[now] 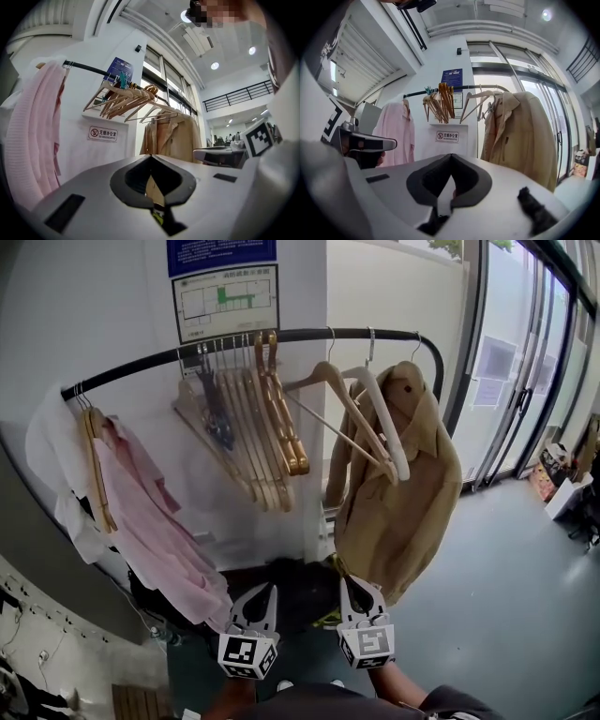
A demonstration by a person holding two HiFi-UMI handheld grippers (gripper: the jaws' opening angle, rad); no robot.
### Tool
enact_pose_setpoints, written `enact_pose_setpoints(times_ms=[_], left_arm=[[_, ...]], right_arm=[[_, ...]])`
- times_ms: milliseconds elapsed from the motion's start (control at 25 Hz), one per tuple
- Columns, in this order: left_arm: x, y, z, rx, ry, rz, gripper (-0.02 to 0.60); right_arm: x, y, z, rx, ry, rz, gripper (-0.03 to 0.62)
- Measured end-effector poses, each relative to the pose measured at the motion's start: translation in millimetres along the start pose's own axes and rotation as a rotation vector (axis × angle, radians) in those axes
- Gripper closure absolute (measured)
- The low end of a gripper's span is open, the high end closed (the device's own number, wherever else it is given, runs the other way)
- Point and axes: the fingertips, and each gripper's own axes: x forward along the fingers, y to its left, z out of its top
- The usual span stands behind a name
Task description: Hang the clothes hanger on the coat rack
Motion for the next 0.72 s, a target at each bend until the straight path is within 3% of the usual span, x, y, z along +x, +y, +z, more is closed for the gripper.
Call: enact_pose_setpoints(times_ms=[240,720], left_arm=[[1.2,-6.3,-2.4,0.039,0.010,0.002,0.572],[-6.0,-9.2,-8.3,0.042,0.022,-0.006,0.572]], right_arm=[[-3.2,-6.0,5.6,0.008,-0.013,-0.006,0.579],[-5.5,1.6,-2.4,0.014,0.014,0.004,0.579]])
